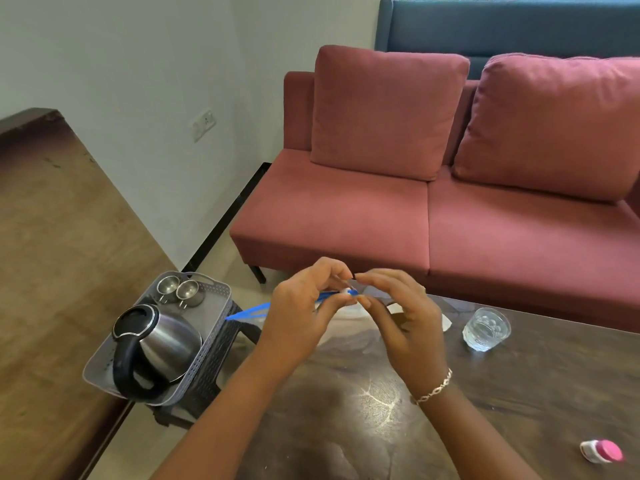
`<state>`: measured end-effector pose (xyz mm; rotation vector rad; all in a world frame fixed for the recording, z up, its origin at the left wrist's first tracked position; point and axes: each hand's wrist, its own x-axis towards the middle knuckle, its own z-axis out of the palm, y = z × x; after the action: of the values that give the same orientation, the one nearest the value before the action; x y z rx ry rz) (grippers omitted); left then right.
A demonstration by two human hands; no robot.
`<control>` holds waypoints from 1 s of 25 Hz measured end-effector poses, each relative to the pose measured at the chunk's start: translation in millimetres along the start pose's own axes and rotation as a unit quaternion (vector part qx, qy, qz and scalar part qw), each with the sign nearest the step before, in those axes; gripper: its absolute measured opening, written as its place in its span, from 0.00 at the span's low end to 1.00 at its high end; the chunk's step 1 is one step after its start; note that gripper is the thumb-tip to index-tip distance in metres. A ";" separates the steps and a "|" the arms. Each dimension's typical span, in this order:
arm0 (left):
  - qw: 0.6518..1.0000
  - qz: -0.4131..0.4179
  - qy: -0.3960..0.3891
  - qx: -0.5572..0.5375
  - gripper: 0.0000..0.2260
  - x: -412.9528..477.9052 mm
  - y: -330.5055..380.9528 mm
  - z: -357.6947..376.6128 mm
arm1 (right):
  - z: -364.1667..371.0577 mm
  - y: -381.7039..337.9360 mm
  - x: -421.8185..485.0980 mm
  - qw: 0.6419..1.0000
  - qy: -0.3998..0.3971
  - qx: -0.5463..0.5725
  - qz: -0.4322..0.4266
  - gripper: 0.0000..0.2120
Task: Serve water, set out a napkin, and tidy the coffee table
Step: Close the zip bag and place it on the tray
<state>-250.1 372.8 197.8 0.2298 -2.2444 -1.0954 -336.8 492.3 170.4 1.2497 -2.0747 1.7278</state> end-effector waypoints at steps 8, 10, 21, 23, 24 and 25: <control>1.000 -0.008 0.017 -0.005 0.09 -5.8 1.0 0.7 | 14.3 -3.5 5.2 0.997 0.021 0.050 0.046 0.07; 1.000 -0.014 0.011 -0.007 0.09 -8.9 -0.3 2.4 | 14.8 -1.9 4.2 0.998 0.008 0.033 0.059 0.09; 0.997 -0.062 -0.006 0.051 0.06 -12.5 -0.2 11.7 | 23.9 6.4 -8.5 0.994 0.071 -0.079 0.036 0.12; 0.996 -0.078 -0.003 0.051 0.05 -12.2 -3.4 8.8 | 18.7 7.9 -4.7 0.992 0.098 -0.069 0.051 0.13; 0.995 -0.088 0.001 0.048 0.05 -12.7 -6.9 6.0 | 14.3 9.9 -1.7 0.990 0.112 -0.061 0.060 0.13; 0.994 -0.101 0.001 0.048 0.04 -13.6 -10.6 2.2 | 8.5 12.4 1.6 0.988 0.129 -0.053 0.070 0.13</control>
<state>-241.8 372.9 182.5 0.5070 -2.3123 -1.0890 -343.1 483.8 159.6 0.8193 -2.1089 1.7050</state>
